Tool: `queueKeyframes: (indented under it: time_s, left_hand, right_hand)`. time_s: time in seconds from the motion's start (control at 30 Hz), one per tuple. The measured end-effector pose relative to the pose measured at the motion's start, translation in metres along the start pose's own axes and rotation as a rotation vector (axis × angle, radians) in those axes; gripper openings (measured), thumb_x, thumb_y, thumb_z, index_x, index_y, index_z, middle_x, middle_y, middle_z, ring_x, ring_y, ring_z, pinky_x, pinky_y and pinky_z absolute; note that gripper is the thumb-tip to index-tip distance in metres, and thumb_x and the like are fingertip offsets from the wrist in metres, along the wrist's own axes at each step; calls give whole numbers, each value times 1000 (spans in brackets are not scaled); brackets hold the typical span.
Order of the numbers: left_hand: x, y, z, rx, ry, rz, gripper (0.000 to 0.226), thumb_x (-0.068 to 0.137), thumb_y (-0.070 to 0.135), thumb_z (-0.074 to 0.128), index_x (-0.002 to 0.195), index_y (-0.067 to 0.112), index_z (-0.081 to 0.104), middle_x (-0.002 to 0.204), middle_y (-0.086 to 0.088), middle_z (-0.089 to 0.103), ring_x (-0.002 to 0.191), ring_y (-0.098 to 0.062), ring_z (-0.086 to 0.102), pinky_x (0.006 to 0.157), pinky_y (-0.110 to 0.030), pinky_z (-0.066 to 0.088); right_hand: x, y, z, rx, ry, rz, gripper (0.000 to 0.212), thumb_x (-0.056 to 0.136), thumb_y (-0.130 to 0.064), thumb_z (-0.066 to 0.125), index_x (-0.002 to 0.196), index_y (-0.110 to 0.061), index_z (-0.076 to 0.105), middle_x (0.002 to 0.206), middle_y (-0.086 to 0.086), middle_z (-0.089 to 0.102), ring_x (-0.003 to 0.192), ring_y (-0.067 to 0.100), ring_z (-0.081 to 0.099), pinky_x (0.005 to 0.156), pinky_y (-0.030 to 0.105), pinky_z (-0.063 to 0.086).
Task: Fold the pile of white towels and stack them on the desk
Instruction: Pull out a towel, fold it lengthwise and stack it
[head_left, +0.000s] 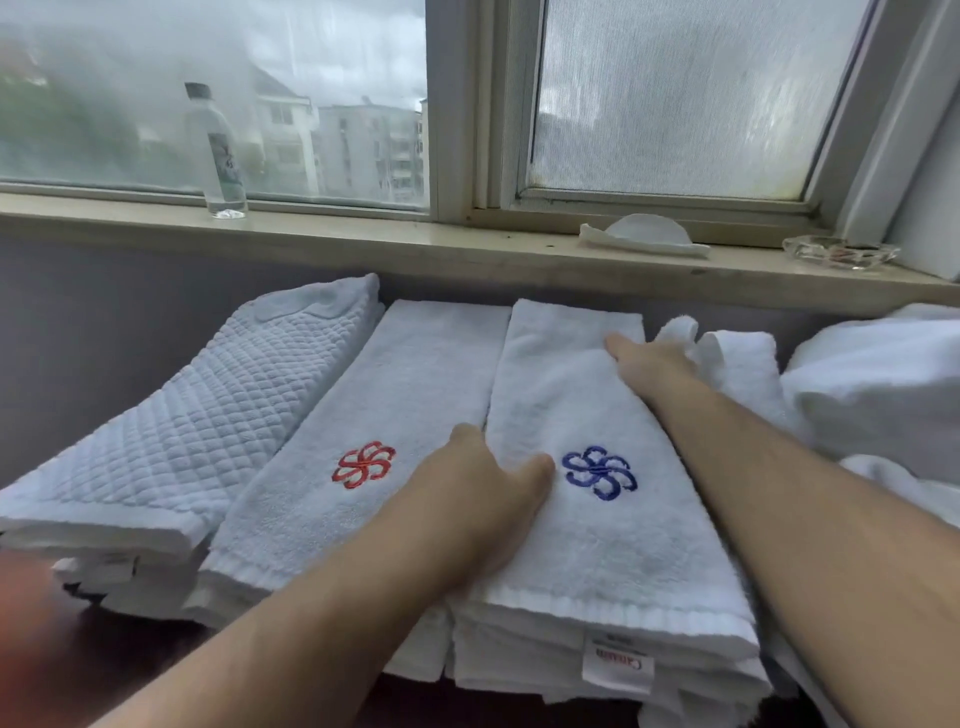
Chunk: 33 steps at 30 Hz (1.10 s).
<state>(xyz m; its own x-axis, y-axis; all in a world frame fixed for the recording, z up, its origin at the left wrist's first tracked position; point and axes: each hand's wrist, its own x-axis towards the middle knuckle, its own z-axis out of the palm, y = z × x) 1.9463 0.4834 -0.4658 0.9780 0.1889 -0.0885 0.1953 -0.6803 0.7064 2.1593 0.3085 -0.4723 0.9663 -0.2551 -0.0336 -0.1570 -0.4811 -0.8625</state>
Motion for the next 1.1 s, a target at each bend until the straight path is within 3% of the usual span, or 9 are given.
queueKeyframes:
  time_s: [0.1, 0.23, 0.37, 0.47, 0.6, 0.7, 0.77, 0.9, 1.1]
  left_hand:
    - [-6, 2, 3, 255, 115, 56, 70, 92, 66, 46, 144, 26, 23, 127, -3, 54, 113, -25, 55, 85, -37, 42]
    - [-1, 0, -1, 463, 228, 361, 71, 93, 67, 40, 153, 36, 18, 156, 6, 23, 142, -17, 20, 112, -37, 26]
    - [4, -6, 15, 418, -21, 416, 78, 87, 80, 25, 156, 47, 7, 168, 16, -7, 152, -3, -9, 120, -29, -1]
    - [7, -13, 25, 438, 1, 403, 87, 78, 88, 13, 155, 51, -1, 166, 20, -11, 151, -1, -13, 119, -29, -4]
    - [13, -14, 26, 458, 8, 376, 93, 70, 92, 6, 154, 53, 2, 166, 23, -8, 151, 1, -9, 120, -31, -1]
    - [12, -8, 23, 486, -30, 357, 95, 69, 92, 7, 156, 51, 3, 166, 21, -7, 152, -1, -7, 122, -33, 2]
    - [9, -4, 19, 522, -63, 337, 92, 75, 89, 11, 157, 48, 6, 168, 17, -5, 154, -5, -2, 123, -36, 7]
    - [-13, 14, 18, 579, 134, 451, 54, 98, 63, 35, 146, 39, 44, 154, 10, 41, 141, -14, 37, 112, -36, 26]
    - [-80, 68, 70, 243, 393, 769, 32, 93, 11, 57, 110, 34, 71, 116, 12, 67, 108, -14, 57, 90, -31, 38]
  right_hand:
    - [-8, -2, 3, -87, 165, -235, 58, 94, -44, 57, 140, -9, 49, 131, 11, 56, 112, 29, 54, 90, 36, 42]
    - [-18, -1, -3, -237, 458, -685, 33, 96, -32, 53, 120, -16, 68, 127, 10, 59, 120, 28, 51, 97, 34, 38]
    - [-9, -9, 4, -411, -79, -609, 33, 97, -45, 45, 97, -23, 69, 118, 4, 63, 120, 29, 56, 98, 38, 42]
    - [-4, -4, 15, -423, -274, -469, 51, 100, -53, 39, 139, -25, 56, 152, 7, 45, 143, 26, 38, 119, 41, 28]
    - [-4, -7, 12, -476, -299, -406, 59, 104, -52, 35, 157, -26, 33, 168, 2, 22, 153, 23, 20, 125, 40, 13]
    - [-22, -20, -7, -489, -356, -395, 44, 107, -44, 37, 139, -19, 55, 149, 4, 47, 138, 21, 41, 120, 37, 25]
    - [-44, -16, -26, -313, -339, -384, 33, 106, -36, 46, 111, -10, 65, 111, 10, 60, 106, 14, 53, 98, 29, 41]
    - [-105, 20, -89, -58, -191, -492, 12, 95, -34, 61, 95, -28, 71, 101, -5, 73, 94, 5, 66, 64, 3, 43]
    - [-182, 135, -182, 124, 27, -383, 18, 87, -41, 60, 83, -32, 75, 84, -9, 73, 82, 7, 67, 82, 29, 56]
